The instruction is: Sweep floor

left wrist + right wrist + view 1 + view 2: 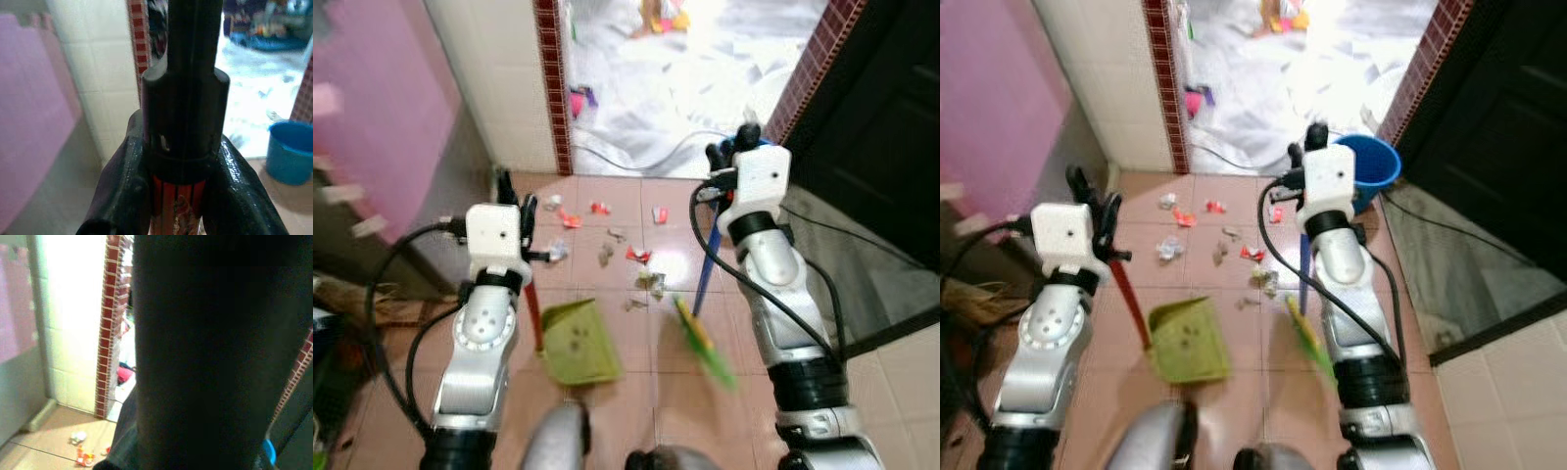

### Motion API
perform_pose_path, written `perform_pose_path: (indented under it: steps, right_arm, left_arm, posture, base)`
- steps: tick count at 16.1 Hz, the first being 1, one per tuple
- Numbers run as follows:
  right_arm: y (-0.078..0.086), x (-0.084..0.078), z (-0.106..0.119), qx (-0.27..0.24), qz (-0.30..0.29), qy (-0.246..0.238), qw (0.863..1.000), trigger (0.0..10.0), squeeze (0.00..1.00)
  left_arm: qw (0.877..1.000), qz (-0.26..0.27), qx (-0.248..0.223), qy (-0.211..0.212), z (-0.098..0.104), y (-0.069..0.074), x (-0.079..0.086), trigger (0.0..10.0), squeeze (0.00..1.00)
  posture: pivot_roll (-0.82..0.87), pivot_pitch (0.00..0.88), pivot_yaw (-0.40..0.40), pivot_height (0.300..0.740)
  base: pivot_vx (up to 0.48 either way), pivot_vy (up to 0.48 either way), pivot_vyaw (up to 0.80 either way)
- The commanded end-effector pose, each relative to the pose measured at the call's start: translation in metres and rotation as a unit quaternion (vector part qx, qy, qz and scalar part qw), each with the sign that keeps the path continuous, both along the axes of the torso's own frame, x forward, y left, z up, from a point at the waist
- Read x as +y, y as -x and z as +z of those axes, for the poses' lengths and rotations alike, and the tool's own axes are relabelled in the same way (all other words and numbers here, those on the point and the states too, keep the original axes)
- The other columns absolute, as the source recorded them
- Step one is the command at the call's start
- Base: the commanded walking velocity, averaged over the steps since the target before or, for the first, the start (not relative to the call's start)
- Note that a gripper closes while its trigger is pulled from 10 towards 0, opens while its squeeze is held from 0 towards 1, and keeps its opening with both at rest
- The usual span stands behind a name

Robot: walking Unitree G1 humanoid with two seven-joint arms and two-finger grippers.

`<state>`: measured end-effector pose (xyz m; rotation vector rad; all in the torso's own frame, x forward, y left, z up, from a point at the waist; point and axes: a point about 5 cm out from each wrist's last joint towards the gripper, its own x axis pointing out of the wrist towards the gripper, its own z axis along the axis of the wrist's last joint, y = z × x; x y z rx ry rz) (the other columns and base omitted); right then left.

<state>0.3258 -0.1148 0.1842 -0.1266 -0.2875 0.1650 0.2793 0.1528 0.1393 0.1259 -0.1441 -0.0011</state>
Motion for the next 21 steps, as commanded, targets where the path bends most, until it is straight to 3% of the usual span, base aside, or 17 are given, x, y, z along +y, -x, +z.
perform_pose_path:
  steps: [1,3,6,10,13,15,16,19,21]
  right_arm:
    - [0.001,-0.009,0.005,-0.019,-0.019,-0.020,0.999,10.0,0.00]
    - [0.001,-0.040,-0.027,0.047,-0.106,-0.041,0.992,10.0,0.00]
    - [0.006,-0.054,-0.054,0.088,-0.128,-0.059,0.986,10.0,0.00]
    - [0.020,-0.066,-0.065,0.081,-0.139,-0.097,0.982,10.0,0.00]
    - [0.026,-0.066,-0.061,0.070,-0.126,-0.087,0.986,10.0,0.00]
    - [0.020,-0.051,-0.052,0.066,-0.092,-0.097,0.989,10.0,0.00]
    - [0.017,-0.044,-0.046,0.051,-0.070,-0.126,0.988,10.0,0.00]
    - [0.010,-0.030,-0.024,0.013,-0.026,-0.092,0.995,10.0,0.00]
    - [0.010,-0.035,-0.025,0.012,-0.039,-0.081,0.996,10.0,0.00]
  left_arm:
    - [0.999,0.002,-0.020,-0.026,0.008,-0.001,0.000,10.0,0.00]
    - [0.999,-0.020,-0.010,-0.032,0.001,-0.006,-0.012,10.0,0.00]
    - [0.997,-0.046,-0.008,-0.055,0.000,-0.011,-0.020,10.0,0.00]
    - [0.998,-0.028,0.029,-0.058,-0.021,-0.007,0.000,10.0,0.00]
    - [0.997,-0.042,0.024,-0.063,-0.020,-0.008,-0.002,10.0,0.00]
    - [0.998,-0.031,0.016,-0.055,-0.019,-0.010,-0.003,10.0,0.00]
    - [0.998,-0.024,0.014,-0.051,-0.019,-0.010,-0.003,10.0,0.00]
    - [1.000,-0.009,0.016,-0.025,-0.021,-0.007,-0.005,10.0,0.00]
    - [1.000,-0.004,0.024,-0.005,-0.023,-0.006,-0.007,10.0,0.00]
  posture:
    - [0.07,0.100,-0.006,0.740]
    - [0.09,0.034,-0.022,0.740]
    - [0.07,0.000,-0.018,0.740]
    - [0.00,0.000,0.076,0.740]
    - [-0.01,0.000,0.075,0.740]
    - [-0.01,0.003,0.055,0.740]
    - [0.00,0.001,0.042,0.740]
    - [0.00,0.000,0.017,0.740]
    - [0.01,0.000,0.011,0.740]
  base:
    - [0.000,0.000,0.00]
    - [0.000,0.000,0.00]
    - [0.000,0.000,0.00]
    - [0.000,0.000,0.00]
    - [0.000,0.000,0.00]
    - [0.000,0.000,0.00]
    - [0.000,0.000,0.00]
    - [0.000,0.000,0.00]
    - [0.000,0.000,0.00]
